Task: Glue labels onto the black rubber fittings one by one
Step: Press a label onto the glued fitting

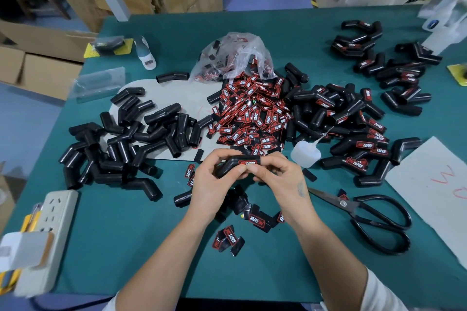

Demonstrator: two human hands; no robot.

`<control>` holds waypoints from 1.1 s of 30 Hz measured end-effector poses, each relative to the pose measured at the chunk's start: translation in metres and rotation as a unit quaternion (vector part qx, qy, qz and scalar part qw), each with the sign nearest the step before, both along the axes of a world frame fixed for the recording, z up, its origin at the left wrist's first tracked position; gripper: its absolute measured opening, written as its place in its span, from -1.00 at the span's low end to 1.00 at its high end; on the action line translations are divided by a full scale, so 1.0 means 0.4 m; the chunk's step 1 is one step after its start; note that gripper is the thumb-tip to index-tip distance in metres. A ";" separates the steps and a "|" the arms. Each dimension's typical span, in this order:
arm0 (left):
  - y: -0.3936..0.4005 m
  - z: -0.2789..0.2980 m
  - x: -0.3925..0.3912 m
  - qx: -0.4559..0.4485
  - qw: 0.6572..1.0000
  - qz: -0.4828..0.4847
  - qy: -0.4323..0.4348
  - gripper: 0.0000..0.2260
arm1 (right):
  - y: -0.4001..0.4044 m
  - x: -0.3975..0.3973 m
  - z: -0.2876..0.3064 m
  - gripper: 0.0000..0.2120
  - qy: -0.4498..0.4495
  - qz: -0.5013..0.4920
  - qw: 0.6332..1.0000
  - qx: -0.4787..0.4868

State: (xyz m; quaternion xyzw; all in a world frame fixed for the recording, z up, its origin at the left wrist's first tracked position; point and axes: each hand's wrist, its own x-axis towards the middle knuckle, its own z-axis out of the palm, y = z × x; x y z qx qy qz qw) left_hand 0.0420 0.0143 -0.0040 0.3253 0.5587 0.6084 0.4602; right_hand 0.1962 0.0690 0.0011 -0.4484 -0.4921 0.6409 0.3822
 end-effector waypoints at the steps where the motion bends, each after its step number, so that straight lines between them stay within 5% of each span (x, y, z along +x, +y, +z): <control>1: 0.000 0.001 -0.001 0.000 1.000 0.000 0.000 -0.73 | 0.001 0.001 -0.001 -0.79 0.004 0.003 1.000 0.000; 7: 0.000 0.004 -0.001 0.000 1.000 -0.002 0.001 -0.76 | 0.004 0.002 -0.009 -0.94 -0.002 0.010 1.000 0.007; 33: -0.001 0.006 -0.006 0.011 1.000 -0.012 -0.004 -0.80 | 0.002 0.001 0.011 -0.92 -0.008 -0.009 1.000 -0.001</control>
